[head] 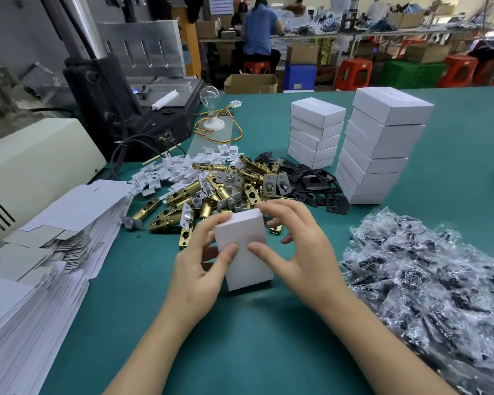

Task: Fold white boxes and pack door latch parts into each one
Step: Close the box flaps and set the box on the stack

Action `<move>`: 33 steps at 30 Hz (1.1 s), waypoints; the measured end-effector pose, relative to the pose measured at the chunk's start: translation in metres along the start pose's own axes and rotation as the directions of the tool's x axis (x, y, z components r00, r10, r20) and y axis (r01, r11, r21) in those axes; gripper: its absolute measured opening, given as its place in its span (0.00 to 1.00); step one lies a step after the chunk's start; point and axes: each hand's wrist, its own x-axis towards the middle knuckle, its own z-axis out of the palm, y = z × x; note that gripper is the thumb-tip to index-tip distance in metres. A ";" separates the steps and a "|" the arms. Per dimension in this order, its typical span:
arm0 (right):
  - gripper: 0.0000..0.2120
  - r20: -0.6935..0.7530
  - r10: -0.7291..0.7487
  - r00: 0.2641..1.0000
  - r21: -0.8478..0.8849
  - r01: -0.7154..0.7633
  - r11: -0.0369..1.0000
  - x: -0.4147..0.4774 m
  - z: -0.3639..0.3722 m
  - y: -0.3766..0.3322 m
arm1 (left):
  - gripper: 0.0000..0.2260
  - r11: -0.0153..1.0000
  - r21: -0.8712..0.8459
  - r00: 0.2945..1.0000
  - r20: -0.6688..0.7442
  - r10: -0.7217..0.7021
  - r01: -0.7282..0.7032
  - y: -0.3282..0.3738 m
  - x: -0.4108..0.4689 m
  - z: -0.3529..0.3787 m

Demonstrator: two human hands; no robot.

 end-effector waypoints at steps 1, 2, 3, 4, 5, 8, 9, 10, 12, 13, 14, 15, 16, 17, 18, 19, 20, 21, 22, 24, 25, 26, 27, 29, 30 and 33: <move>0.32 0.027 0.027 0.999 -0.049 -0.026 0.998 -0.002 0.002 -0.002 | 0.18 1.000 -0.020 0.999 -0.052 -0.013 0.012 0.000 0.002 0.000; 0.37 0.051 0.044 0.998 -0.113 -0.038 0.993 -0.004 0.006 -0.006 | 0.17 0.998 -0.057 0.994 -0.102 -0.044 0.038 -0.001 0.004 0.000; 0.41 0.072 0.048 0.996 -0.189 -0.034 0.981 -0.007 0.011 -0.010 | 0.18 0.991 -0.114 0.986 -0.143 -0.086 0.070 -0.003 0.005 -0.001; 0.44 0.093 0.048 0.995 -0.267 -0.022 0.963 -0.009 0.016 -0.014 | 0.18 0.979 -0.178 0.976 -0.171 -0.132 0.102 -0.003 0.005 -0.001; 0.46 0.113 0.051 0.992 -0.334 -0.010 0.942 -0.012 0.022 -0.018 | 0.19 0.964 -0.232 0.967 -0.187 -0.172 0.127 -0.004 0.005 -0.002; 0.45 0.124 0.048 0.991 -0.437 0.011 0.900 -0.016 0.033 -0.027 | 0.19 0.925 -0.345 0.955 -0.186 -0.231 0.157 -0.003 0.004 0.000; 0.43 0.112 0.044 0.993 -0.441 0.010 0.897 -0.015 0.034 -0.029 | 0.18 0.912 -0.378 0.956 -0.176 -0.236 0.156 -0.002 0.004 0.001; 0.39 0.098 0.040 0.994 -0.431 0.007 0.902 -0.014 0.033 -0.032 | 0.18 0.900 -0.407 0.958 -0.161 -0.238 0.155 0.000 0.004 0.002; 0.34 0.054 0.042 0.998 -0.362 -0.019 0.932 -0.008 0.026 -0.036 | 0.18 0.874 -0.460 0.964 -0.120 -0.236 0.157 0.003 0.005 0.002; 0.33 0.025 0.057 0.998 -0.299 -0.047 0.953 -0.003 0.020 -0.037 | 0.19 0.861 -0.484 0.968 -0.100 -0.231 0.155 0.005 0.005 0.002; 0.32 -0.003 0.090 0.996 -0.228 -0.088 0.970 0.005 0.012 -0.038 | 0.20 0.853 -0.499 0.972 -0.083 -0.221 0.152 0.006 0.006 0.002; 0.31 -0.029 0.137 0.990 -0.160 -0.140 0.977 0.017 0.004 -0.039 | 0.21 0.853 -0.500 0.976 -0.066 -0.210 0.149 0.006 0.005 0.002; 0.29 -0.050 0.181 0.982 -0.113 -0.186 0.976 0.032 -0.006 -0.040 | 0.24 0.857 -0.492 0.979 -0.049 -0.200 0.151 0.006 0.005 0.003; 0.29 -0.065 0.211 0.975 -0.099 -0.217 0.971 0.050 -0.017 -0.040 | 0.25 0.864 -0.479 0.981 -0.030 -0.193 0.155 0.005 0.005 0.004; 0.28 -0.071 0.225 0.972 -0.118 -0.232 0.966 0.072 -0.027 -0.039 | 0.26 0.873 -0.461 0.983 -0.010 -0.185 0.159 0.004 0.004 0.005; 0.29 -0.064 0.230 0.971 -0.166 -0.238 0.957 0.096 -0.037 -0.037 | 0.27 0.883 -0.441 0.985 0.012 -0.174 0.162 0.003 0.004 0.007; 0.29 -0.049 0.238 0.970 -0.237 -0.243 0.941 0.123 -0.047 -0.034 | 0.27 0.892 -0.422 0.986 0.035 -0.165 0.164 0.001 0.004 0.009; 0.30 -0.035 0.254 0.967 -0.319 -0.251 0.914 0.151 -0.056 -0.030 | 0.26 0.898 -0.406 0.985 0.057 -0.160 0.169 0.000 0.004 0.010; 0.29 -0.024 0.275 0.961 -0.396 -0.262 0.880 0.179 -0.064 -0.025 | 0.26 0.902 -0.394 0.984 0.078 -0.158 0.176 -0.001 0.004 0.011; 0.28 -0.004 0.327 0.945 -0.516 -0.282 0.809 0.229 -0.077 -0.013 | 0.23 0.907 -0.373 0.980 0.118 -0.160 0.193 -0.003 0.005 0.014; 0.27 -0.001 0.366 0.931 -0.555 -0.305 0.774 0.250 -0.083 -0.007 | 0.22 0.911 -0.361 0.977 0.138 -0.161 0.201 -0.004 0.005 0.014; 0.27 -0.006 0.408 0.913 -0.592 -0.332 0.734 0.267 -0.087 0.001 | 0.21 0.915 -0.346 0.974 0.159 -0.160 0.207 -0.005 0.005 0.015; 0.27 -0.014 0.446 0.895 -0.629 -0.355 0.692 0.280 -0.091 0.008 | 0.22 0.918 -0.333 0.970 0.182 -0.160 0.214 -0.006 0.005 0.016; 0.26 -0.033 0.505 0.862 -0.671 -0.393 0.628 0.295 -0.097 0.023 | 0.25 0.924 -0.310 0.962 0.222 -0.160 0.225 -0.007 0.004 0.016; 0.26 -0.037 0.534 0.845 -0.668 -0.418 0.616 0.299 -0.099 0.030 | 0.25 0.926 -0.301 0.958 0.236 -0.161 0.229 -0.008 0.004 0.017; 0.25 -0.033 0.598 0.801 -0.654 -0.470 0.593 0.306 -0.098 0.051 | 0.24 0.930 -0.279 0.951 0.260 -0.165 0.238 -0.009 0.003 0.017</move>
